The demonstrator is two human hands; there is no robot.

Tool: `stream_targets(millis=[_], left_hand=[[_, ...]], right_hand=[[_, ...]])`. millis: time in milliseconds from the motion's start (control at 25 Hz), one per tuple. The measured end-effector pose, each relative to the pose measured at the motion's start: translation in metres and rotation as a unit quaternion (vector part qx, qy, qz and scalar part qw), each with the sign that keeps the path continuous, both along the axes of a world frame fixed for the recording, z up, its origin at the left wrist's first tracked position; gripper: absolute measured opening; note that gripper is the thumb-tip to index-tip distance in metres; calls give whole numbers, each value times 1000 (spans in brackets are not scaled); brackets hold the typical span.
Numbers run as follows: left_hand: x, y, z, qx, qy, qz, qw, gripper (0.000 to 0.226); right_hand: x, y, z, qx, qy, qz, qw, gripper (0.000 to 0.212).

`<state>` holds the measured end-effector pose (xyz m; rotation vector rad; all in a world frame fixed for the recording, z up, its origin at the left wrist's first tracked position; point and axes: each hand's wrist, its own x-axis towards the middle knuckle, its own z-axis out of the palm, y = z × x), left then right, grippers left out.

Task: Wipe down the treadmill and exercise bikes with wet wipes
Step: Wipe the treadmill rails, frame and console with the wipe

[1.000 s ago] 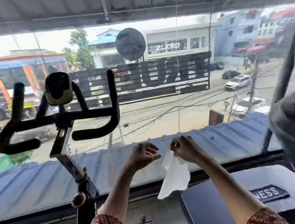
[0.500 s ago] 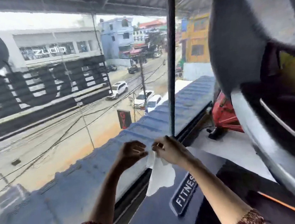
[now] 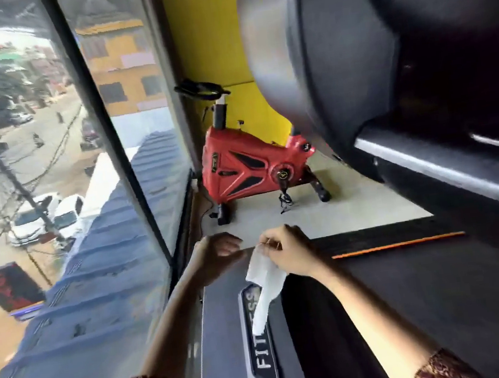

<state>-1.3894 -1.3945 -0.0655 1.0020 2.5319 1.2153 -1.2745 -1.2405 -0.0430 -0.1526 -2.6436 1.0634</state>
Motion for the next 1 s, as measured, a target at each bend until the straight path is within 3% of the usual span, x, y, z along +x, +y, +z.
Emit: stream_targets(millis=[240, 560, 800, 1000], left_hand=[[27, 46, -10, 12, -50, -163, 985, 18], [129, 117, -7, 9, -82, -309, 948, 19], [212, 176, -4, -16, -79, -412, 907, 18], [305, 227, 1, -29, -85, -514, 853, 17]], right_hand=[[62, 11, -12, -24, -16, -152, 988, 10], [209, 27, -7, -38, -36, -319, 946, 13], [307, 48, -13, -45, -19, -436, 898, 15], [395, 63, -6, -24, -16, -542, 840, 14]])
